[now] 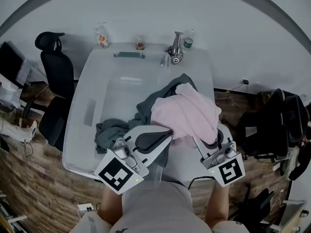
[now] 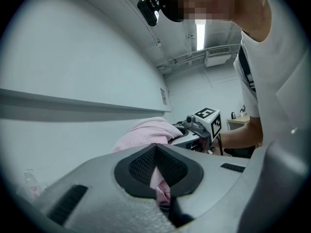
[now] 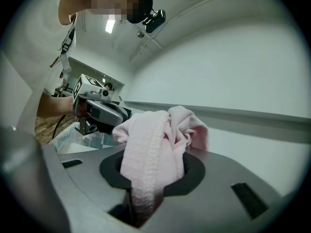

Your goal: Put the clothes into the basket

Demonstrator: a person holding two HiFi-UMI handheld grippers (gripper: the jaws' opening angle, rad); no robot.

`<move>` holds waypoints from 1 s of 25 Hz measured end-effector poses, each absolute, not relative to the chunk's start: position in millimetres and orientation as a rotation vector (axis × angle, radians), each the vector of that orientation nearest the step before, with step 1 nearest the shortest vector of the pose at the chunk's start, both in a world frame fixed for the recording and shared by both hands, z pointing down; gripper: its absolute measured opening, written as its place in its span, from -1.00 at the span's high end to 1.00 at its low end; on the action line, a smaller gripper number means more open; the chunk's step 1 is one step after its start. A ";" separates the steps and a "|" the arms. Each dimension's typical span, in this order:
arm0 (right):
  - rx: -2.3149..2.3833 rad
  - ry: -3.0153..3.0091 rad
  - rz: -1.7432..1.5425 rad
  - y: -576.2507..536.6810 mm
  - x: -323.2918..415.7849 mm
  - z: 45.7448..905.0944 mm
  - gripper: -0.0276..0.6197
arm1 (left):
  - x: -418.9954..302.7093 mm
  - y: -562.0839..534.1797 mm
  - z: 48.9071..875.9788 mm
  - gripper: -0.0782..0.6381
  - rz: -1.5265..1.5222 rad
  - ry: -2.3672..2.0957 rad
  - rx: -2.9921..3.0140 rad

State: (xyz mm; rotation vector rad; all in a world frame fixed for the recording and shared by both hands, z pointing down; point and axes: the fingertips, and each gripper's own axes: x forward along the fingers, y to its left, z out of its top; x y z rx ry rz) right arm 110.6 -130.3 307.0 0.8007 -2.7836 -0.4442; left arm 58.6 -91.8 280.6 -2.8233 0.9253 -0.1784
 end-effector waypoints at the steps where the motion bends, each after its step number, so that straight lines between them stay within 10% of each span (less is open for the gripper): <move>1: 0.794 -2.784 -0.462 -130.8 106.6 302.5 0.57 | 54.9 -91.8 277.1 0.77 -0.174 0.930 -2.815; 25: 0.613 -2.805 -0.742 -127.0 21.7 233.9 0.57 | -25.6 -79.3 232.0 0.77 -0.115 1.161 -2.626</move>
